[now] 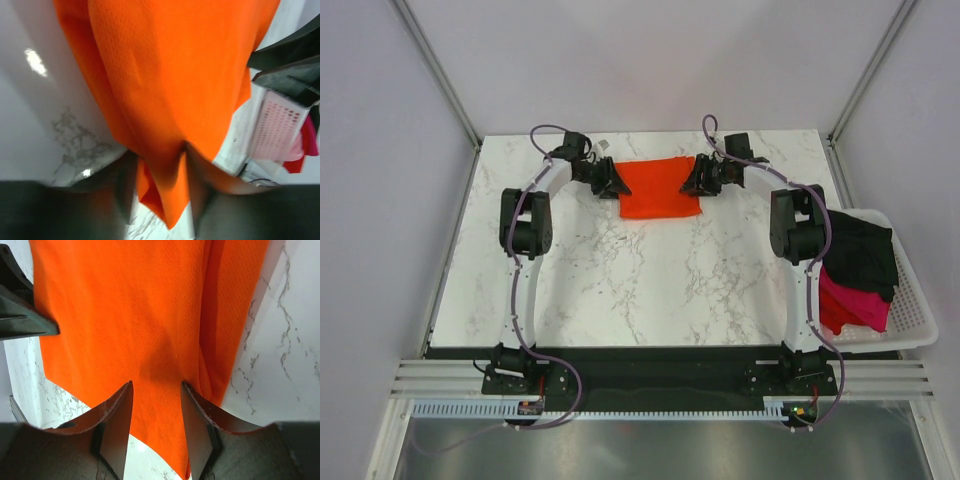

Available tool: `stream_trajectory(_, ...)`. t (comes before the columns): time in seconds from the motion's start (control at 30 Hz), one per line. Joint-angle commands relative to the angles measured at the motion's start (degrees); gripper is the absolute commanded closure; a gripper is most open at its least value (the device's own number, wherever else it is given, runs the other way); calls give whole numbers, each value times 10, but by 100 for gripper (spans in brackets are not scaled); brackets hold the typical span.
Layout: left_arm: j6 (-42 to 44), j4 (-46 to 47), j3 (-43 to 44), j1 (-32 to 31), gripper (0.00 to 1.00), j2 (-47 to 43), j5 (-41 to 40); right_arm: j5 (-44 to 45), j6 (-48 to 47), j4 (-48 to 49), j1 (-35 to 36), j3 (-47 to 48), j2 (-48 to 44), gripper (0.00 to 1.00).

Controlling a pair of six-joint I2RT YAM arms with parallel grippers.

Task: Fold and stack the t-shirts
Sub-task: Neatly place the folded tshirt to the corner

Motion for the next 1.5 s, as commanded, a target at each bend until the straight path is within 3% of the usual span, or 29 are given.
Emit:
stream_trajectory(0.0, -51, 63, 20, -12, 65, 34, 67, -6, -16, 3, 6, -11, -28, 49)
stream_trajectory(0.07, -76, 85, 21, -13, 81, 40, 94, -2, -34, -4, 8, -14, -39, 49)
stream_trajectory(0.1, -81, 98, 28, -12, 95, 44, 99, -4, -42, -15, 10, -15, -54, 50)
stream_trajectory(0.13, -84, 103, 33, -12, 98, 49, 104, -4, -48, -22, 11, -15, -65, 50)
stream_trajectory(0.27, -45, 87, 53, -5, 98, 22, 98, 11, -107, -59, 3, -21, -144, 50)
stream_trajectory(0.43, 102, -35, 80, 34, 98, -22, 28, 21, -165, -119, -25, -38, -204, 50)
stream_trajectory(0.7, 285, -129, 109, 145, 98, -55, -161, 51, -214, -147, -58, -69, -238, 51)
stream_trajectory(0.8, 342, -173, 169, 174, 98, -30, -215, 60, -241, -154, -61, -61, -233, 51)
stream_trajectory(0.97, 426, -180, 188, 196, 98, -18, -293, 66, -250, -154, -65, -57, -225, 52)
stream_trajectory(1.07, 495, -183, 145, 202, 98, -39, -333, 71, -253, -154, -64, -64, -227, 52)
stream_trajectory(1.2, 502, -178, 134, 229, 98, -41, -358, 73, -253, -149, -64, -87, -234, 52)
stream_trajectory(1.37, 550, -151, 185, 236, 98, -10, -434, 71, -250, -147, -64, -95, -235, 52)
stream_trajectory(1.47, 581, -150, 162, 236, 98, -27, -443, 70, -251, -148, -64, -94, -239, 52)
